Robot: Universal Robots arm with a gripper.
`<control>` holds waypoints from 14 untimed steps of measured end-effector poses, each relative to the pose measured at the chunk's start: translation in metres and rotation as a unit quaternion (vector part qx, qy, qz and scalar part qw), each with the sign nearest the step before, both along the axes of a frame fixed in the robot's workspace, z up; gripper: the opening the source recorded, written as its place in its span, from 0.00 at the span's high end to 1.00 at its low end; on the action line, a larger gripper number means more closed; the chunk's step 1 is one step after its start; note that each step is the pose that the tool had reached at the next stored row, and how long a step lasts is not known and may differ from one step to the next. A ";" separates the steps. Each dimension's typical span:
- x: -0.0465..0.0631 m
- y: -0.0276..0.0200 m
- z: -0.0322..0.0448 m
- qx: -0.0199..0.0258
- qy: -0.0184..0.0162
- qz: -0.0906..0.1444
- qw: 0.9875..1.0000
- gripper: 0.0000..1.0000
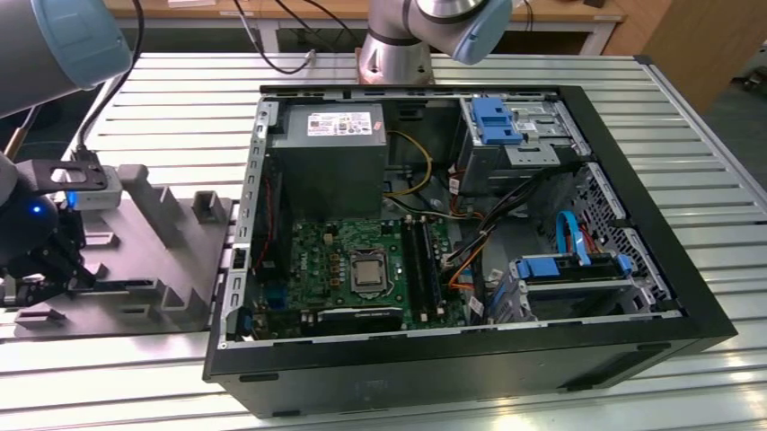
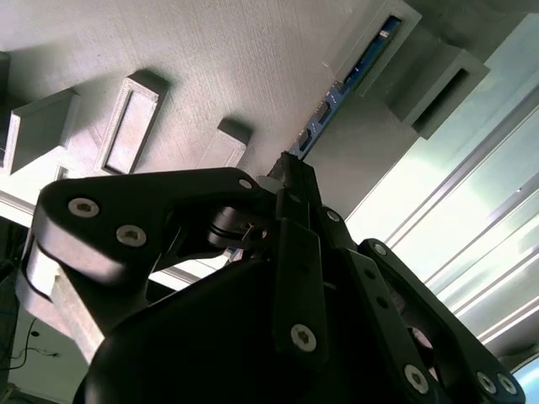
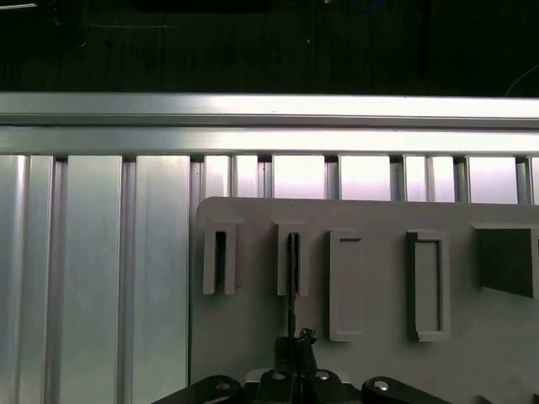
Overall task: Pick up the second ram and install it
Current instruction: 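Pick up the second ram and move it above second insertion slot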
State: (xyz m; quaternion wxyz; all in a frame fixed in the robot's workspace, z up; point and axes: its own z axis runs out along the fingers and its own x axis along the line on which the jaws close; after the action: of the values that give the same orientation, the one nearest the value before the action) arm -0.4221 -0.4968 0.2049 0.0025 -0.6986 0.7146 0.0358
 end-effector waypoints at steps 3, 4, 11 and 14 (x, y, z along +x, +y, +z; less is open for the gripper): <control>0.000 0.0000 0.0001 0.000 0.000 0.000 1.000 0.89; 0.000 0.0000 0.0002 0.000 0.000 0.000 1.000 0.89; 0.000 0.0000 0.0033 0.000 0.000 0.000 1.000 0.89; 0.000 0.0000 0.0083 0.000 0.000 0.000 1.000 0.89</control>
State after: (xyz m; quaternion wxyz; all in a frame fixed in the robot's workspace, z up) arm -0.4221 -0.4968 0.2132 0.0024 -0.6985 0.7147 0.0358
